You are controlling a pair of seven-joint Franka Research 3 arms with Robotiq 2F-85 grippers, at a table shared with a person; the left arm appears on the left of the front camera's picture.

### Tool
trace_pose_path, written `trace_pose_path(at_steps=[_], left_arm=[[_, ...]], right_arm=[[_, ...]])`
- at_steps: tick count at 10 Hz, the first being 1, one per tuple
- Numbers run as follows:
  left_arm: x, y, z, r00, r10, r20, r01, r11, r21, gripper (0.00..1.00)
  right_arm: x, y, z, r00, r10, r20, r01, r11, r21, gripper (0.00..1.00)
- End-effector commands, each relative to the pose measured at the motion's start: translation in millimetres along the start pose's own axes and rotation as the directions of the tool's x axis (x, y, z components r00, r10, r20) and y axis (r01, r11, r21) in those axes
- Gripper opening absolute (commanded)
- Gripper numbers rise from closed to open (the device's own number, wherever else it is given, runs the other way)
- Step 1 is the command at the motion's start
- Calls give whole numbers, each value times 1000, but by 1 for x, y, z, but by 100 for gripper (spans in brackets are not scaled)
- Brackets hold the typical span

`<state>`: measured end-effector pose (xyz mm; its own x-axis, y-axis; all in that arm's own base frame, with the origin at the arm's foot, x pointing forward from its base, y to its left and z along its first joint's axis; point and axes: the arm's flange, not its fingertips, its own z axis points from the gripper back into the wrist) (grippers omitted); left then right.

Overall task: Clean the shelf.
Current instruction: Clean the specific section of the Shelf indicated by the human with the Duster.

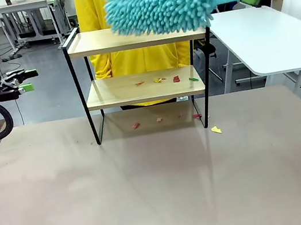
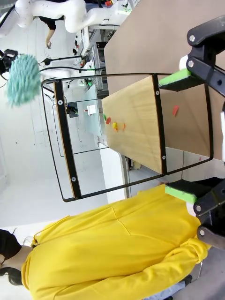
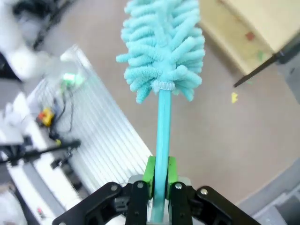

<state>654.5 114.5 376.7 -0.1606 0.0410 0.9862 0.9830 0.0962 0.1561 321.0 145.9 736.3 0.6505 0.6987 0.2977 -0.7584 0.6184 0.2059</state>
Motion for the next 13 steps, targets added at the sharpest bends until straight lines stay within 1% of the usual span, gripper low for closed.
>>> trace_pose_path(at_steps=[1, 2, 3, 5, 7, 8, 9, 10, 11, 13], left_arm=[[4, -1, 0, 1000, -4, -1, 4, 1000, -3, 100], [4, -1, 0, 1000, -4, -1, 4, 1000, -3, 100], [4, -1, 0, 1000, -4, -1, 4, 1000, -3, 100], [4, -1, 0, 1000, -4, -1, 4, 1000, -3, 100], [4, -1, 0, 1000, -4, -1, 4, 1000, -3, 100], [4, -1, 0, 1000, -4, -1, 4, 1000, -3, 100], [4, -1, 0, 1000, -4, -1, 4, 1000, -3, 100], [4, -1, 0, 1000, -4, -1, 4, 1000, -3, 100], [4, -1, 0, 1000, -4, -1, 4, 1000, -3, 100], [4, -1, 0, 1000, -4, -1, 4, 1000, -3, 100]], right_arm=[[-29, 8, -11, 985, 139, -103, -134, 989, 61, 13], [-40, 13, -29, 972, 152, -179, -147, 988, 39, 13], [-51, 11, -61, 962, 152, -227, -146, 988, 40, 13], [-71, -13, -124, 952, 157, -263, -124, 983, 136, 13], [-93, -38, -169, 926, 217, -310, -146, 961, 236, 13], [-102, -46, -179, 909, 259, -326, -173, 947, 270, 13], [-111, -54, -183, 898, 268, -350, -177, 947, 269, 13], [-116, -60, -178, 904, 252, -344, -155, 945, 287, 13], [-106, -46, -195, 909, 222, -352, -130, 955, 266, 13], [-106, -46, -195, 909, 222, -352, -130, 955, 266, 13]])
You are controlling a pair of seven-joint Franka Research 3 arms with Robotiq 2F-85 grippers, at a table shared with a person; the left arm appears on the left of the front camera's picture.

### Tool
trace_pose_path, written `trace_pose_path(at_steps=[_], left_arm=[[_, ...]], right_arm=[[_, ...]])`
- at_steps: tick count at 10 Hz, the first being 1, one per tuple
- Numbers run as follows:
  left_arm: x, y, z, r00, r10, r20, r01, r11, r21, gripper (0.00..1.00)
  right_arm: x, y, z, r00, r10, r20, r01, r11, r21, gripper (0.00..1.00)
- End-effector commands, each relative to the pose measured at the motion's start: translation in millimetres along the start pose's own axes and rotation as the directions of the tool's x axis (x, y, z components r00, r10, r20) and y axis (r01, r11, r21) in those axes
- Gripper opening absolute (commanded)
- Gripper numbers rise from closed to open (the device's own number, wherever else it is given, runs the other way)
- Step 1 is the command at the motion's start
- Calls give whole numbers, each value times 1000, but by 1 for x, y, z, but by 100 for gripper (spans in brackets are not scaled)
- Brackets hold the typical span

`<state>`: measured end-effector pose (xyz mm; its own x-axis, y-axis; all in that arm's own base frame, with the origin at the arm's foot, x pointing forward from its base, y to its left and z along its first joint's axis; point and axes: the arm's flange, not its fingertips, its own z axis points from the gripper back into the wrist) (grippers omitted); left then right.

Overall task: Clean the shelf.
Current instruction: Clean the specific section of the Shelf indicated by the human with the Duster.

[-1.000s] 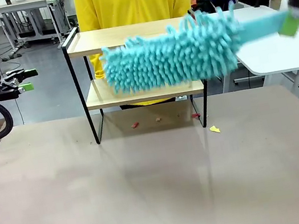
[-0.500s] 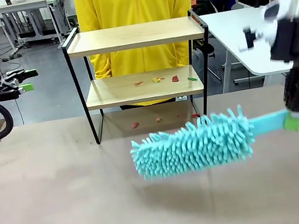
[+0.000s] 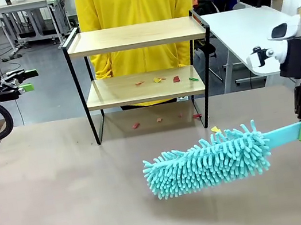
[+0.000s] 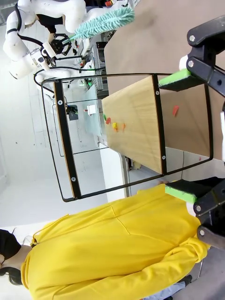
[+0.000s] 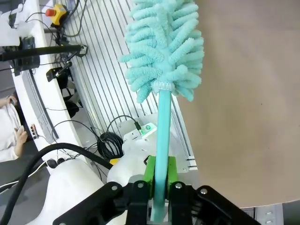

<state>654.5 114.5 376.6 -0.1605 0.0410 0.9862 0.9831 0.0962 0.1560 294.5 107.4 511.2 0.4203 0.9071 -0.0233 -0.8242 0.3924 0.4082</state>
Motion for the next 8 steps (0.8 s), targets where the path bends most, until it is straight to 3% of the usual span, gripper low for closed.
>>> trace_pose_path(at_steps=[1, 8], left_arm=[[4, -1, 0, 1000, -4, -1, 4, 1000, -3, 100], [4, -1, 0, 1000, -4, -1, 4, 1000, -3, 100]], right_arm=[[5, 3, 1, 1000, -12, 18, 12, 1000, -2, 13], [5, 3, 1, 1000, -12, 18, 12, 1000, -2, 13]])
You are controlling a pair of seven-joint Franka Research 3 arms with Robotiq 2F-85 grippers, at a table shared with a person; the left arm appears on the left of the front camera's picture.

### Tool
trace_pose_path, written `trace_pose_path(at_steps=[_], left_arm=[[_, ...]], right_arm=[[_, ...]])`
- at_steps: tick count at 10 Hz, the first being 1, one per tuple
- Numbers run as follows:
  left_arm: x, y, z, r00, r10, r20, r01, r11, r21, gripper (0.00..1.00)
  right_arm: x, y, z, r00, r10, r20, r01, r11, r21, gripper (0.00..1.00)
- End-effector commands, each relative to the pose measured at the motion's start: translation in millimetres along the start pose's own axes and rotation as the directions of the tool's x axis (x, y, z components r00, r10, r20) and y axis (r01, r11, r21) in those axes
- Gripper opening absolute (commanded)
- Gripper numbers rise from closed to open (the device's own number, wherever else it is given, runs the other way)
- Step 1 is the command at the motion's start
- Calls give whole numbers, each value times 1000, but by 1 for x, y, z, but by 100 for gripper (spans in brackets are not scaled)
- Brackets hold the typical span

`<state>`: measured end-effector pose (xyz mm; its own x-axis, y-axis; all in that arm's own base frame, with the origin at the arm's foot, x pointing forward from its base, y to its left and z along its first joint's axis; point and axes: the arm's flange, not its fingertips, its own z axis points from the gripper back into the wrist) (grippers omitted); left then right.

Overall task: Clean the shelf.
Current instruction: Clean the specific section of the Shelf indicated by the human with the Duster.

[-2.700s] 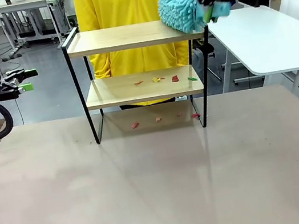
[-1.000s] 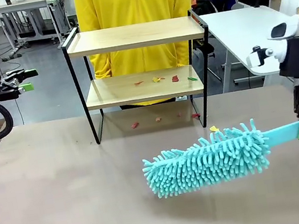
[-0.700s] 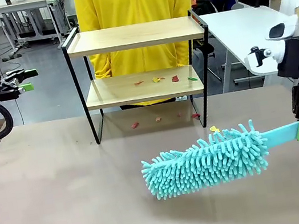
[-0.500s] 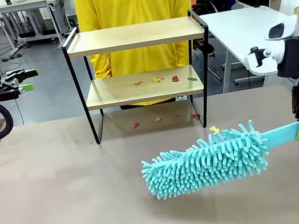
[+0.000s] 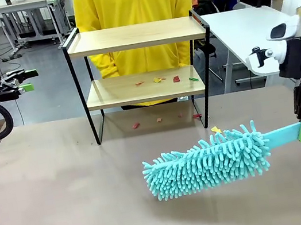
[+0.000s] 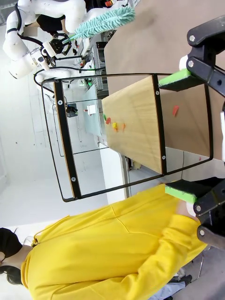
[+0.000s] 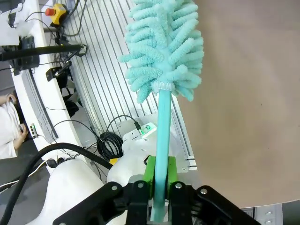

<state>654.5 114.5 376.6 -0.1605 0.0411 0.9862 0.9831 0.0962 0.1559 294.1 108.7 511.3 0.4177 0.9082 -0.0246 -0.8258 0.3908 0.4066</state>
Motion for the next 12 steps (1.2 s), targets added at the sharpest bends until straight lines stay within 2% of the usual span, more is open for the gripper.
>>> trace_pose_path(at_steps=[1, 12], left_arm=[[4, -1, 0, 1000, -4, -1, 4, 1000, -3, 100], [4, -1, 0, 1000, -4, -1, 4, 1000, -3, 100]], right_arm=[[4, 2, 2, 1000, -15, 21, 15, 1000, 0, 13], [4, 2, 2, 1000, -15, 21, 15, 1000, 0, 13]])
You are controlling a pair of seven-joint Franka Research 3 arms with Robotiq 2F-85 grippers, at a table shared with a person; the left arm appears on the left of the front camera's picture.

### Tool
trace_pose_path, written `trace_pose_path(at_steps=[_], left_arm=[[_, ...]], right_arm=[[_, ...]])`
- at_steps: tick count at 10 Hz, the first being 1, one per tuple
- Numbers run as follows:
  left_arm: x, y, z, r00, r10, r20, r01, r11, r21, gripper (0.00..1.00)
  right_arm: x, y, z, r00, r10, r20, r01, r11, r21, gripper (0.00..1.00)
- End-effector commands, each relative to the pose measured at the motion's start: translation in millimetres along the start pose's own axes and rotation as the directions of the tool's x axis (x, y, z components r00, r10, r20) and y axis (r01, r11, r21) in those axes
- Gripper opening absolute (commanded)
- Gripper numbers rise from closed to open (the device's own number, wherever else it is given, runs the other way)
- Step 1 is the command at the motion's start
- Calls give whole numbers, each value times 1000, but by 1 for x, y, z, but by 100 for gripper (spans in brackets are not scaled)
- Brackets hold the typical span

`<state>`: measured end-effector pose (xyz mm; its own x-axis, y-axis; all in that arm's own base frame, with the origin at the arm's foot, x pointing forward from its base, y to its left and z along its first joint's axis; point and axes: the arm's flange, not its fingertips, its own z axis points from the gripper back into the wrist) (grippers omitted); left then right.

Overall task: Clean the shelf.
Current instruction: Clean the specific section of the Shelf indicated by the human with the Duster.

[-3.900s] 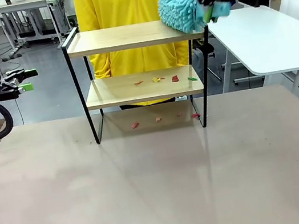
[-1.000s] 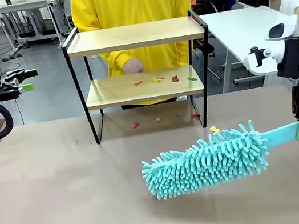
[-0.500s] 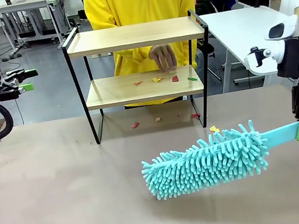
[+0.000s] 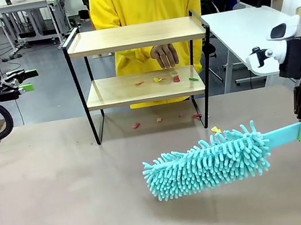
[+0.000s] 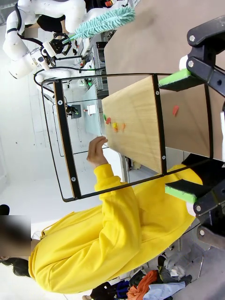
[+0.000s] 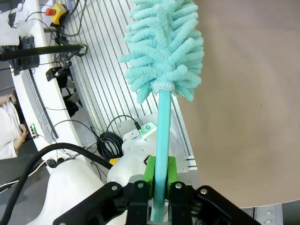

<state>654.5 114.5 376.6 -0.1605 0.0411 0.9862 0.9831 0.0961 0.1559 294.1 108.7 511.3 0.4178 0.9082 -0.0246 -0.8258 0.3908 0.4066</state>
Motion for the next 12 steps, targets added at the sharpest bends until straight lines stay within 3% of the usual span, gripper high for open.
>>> trace_pose_path(at_steps=[1, 12], left_arm=[[4, -1, 0, 1000, -4, -1, 4, 1000, -3, 100], [4, -1, 0, 1000, -4, -1, 4, 1000, -3, 100]], right_arm=[[4, 2, 2, 1000, -14, 21, 15, 1000, 0, 13], [4, 2, 2, 1000, -14, 21, 15, 1000, 0, 13]])
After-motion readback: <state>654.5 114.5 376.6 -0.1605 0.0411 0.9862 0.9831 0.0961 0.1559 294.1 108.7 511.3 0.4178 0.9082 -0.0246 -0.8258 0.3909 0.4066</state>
